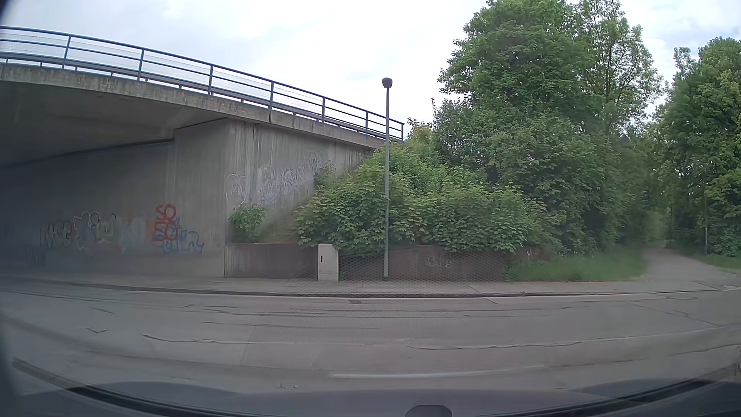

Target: Follow the waypoints while adhering to traffic rules and regulations

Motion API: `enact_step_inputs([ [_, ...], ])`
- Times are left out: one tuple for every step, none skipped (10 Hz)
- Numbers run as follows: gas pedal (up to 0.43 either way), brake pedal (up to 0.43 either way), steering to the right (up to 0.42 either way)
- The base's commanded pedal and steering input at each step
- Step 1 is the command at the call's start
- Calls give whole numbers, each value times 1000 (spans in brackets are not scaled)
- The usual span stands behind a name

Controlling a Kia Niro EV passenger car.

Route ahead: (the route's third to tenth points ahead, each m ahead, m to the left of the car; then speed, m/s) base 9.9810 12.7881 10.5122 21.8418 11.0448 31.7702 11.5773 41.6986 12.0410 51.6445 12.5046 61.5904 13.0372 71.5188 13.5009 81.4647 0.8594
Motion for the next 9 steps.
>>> enact_step_inputs([
  [0,122,-29],
  [0,128,-29],
  [0,134,-29],
  [0,134,-29],
  [0,134,-29],
  [0,134,-29],
  [0,134,-29],
  [0,140,-29],
  [0,152,-29],
])
